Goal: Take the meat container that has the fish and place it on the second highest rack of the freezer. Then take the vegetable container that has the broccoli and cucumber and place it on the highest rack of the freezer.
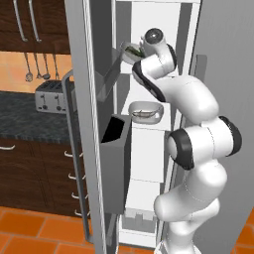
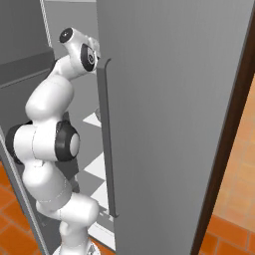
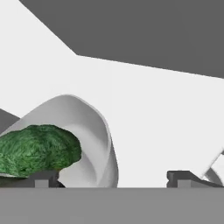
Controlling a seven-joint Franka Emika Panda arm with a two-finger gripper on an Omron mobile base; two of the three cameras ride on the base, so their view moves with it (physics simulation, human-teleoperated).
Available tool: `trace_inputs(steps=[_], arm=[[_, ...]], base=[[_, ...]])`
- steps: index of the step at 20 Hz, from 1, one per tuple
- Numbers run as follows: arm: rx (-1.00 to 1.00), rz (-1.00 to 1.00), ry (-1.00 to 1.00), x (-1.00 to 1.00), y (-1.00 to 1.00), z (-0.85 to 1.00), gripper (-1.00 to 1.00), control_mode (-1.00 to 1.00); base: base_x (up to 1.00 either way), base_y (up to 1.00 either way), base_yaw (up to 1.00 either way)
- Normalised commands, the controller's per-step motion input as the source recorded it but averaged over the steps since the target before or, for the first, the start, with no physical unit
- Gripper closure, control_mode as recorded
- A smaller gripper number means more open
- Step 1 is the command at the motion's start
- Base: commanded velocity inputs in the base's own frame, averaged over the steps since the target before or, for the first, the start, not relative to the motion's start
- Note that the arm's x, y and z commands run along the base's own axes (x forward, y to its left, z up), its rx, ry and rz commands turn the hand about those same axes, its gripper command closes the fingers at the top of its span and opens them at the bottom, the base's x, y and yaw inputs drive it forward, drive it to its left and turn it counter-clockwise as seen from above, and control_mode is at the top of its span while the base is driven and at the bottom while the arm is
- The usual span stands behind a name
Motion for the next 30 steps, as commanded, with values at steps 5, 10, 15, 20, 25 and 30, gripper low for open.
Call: trace_inputs(steps=[5,10,15,20,25,30], arm=[[0.0,-0.02,0.0,0.58,0.0,0.0,-1.0,-1.0],[0.0,0.0,-0.02,0.77,0.0,0.14,-1.0,-1.0],[-0.06,-0.02,-0.05,0.12,0.55,0.4,-1.0,-1.0],[0.0,0.0,-0.02,-0.13,0.61,0.08,-1.0,-1.0],[0.0,0.0,-0.17,-1.0,0.23,0.43,-1.0,-1.0],[0.0,0.0,-0.14,-1.0,0.09,0.15,-1.0,-1.0]], base=[[0.0,0.0,0.0],[0.0,0.0,0.0],[0.0,0.0,0.0],[0.0,0.0,0.0],[0.0,0.0,0.0],[0.0,0.0,0.0]])
